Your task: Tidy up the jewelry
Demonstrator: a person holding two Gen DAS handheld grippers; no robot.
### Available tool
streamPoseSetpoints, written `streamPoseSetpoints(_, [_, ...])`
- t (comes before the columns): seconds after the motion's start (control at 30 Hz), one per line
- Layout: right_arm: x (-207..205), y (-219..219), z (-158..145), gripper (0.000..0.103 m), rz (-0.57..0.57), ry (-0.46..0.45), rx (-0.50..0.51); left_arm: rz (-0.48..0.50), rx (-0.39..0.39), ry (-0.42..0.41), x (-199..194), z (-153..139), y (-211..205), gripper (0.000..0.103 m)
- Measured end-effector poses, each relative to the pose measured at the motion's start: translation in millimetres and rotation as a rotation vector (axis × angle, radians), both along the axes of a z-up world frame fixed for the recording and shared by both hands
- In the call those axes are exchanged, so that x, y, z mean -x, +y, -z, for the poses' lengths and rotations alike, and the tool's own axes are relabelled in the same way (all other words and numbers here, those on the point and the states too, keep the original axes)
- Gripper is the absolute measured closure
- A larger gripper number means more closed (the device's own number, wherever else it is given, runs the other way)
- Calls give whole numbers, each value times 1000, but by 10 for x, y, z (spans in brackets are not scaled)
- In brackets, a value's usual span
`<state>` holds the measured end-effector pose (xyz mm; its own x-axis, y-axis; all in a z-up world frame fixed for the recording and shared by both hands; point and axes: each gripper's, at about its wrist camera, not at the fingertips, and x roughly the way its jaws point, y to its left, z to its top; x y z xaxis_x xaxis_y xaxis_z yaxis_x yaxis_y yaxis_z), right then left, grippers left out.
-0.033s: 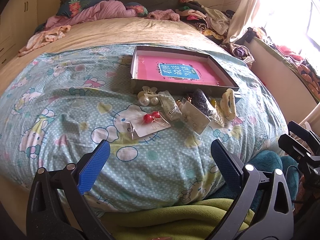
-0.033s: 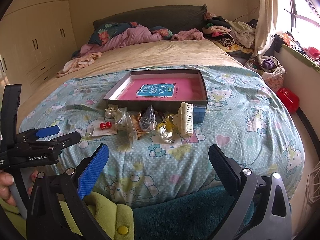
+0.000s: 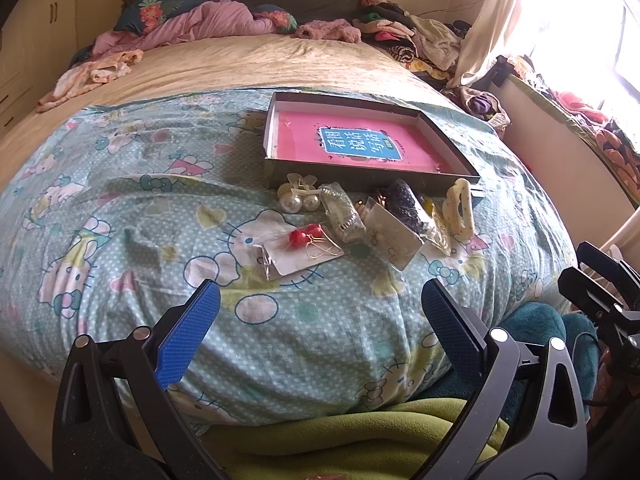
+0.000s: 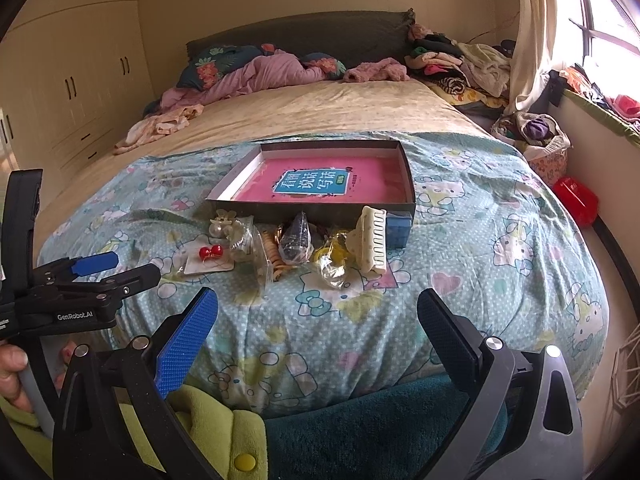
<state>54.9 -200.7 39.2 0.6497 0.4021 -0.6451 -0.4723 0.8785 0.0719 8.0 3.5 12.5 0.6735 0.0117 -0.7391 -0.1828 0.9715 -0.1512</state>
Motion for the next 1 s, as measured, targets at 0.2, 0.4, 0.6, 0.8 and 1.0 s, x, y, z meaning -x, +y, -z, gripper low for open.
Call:
streamPoseSetpoints(0.2, [-175,38,-26,4,1,-1,2,-31,-5,13,-110,73,186,9])
streamPoseSetpoints(0.4, [-479,-8,40,4,29,29,-6,-77,9,20,-262,160,473,9])
streamPoseSetpoints(0.6, [-839,-10,217,4,50,79,-12,-76,51,47,-409,326,722,9])
streamPoseSetpoints(0.8, [-1135,1,431,5,67,132,-5,-1,64,83,-571,537,743,9])
streamPoseSetpoints(1.0, [-1311,-17,573,5,76,165,-7,124,72,99,-773,692,563,9])
